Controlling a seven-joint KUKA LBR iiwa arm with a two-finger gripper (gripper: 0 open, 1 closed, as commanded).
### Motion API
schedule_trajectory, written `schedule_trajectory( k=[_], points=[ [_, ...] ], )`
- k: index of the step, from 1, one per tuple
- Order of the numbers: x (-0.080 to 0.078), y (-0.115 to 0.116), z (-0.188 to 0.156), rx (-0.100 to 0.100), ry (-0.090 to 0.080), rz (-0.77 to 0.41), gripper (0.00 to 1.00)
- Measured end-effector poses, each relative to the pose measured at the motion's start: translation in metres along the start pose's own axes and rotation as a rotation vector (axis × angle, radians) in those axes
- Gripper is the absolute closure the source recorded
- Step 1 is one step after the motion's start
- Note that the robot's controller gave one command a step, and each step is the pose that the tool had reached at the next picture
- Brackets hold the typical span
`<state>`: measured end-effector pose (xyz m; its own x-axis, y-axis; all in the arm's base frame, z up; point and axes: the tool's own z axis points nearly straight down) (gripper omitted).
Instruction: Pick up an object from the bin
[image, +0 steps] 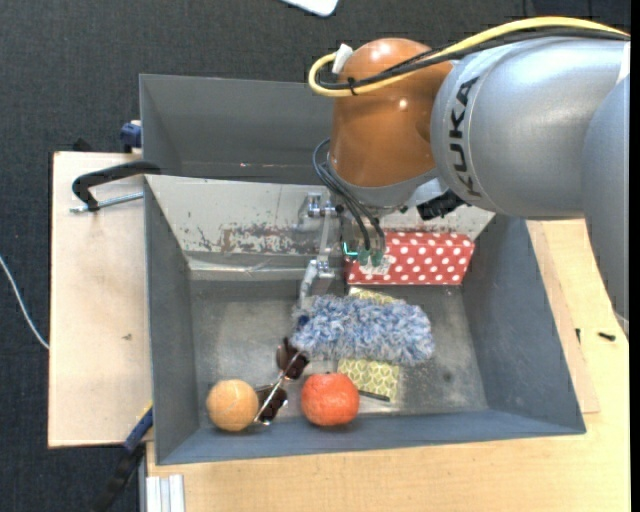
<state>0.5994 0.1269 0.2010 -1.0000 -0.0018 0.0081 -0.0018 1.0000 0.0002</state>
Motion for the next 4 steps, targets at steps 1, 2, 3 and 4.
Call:
schedule_trajectory(
  k=[1, 2, 3, 4],
  points=[
    [-0.002, -0.001, -0.005, -0.001, -0.009, 0.002, 0.0],
    [0.005, -0.017, 0.028, -0.002, -0.017, -0.153, 0.0],
    [0.049, -0.062, 0.044, 0.0, -0.006, -0.216, 0.0],
    [0.044, -0.092, 0.067, 0.001, -0.008, -0.413, 0.0]
  ],
)
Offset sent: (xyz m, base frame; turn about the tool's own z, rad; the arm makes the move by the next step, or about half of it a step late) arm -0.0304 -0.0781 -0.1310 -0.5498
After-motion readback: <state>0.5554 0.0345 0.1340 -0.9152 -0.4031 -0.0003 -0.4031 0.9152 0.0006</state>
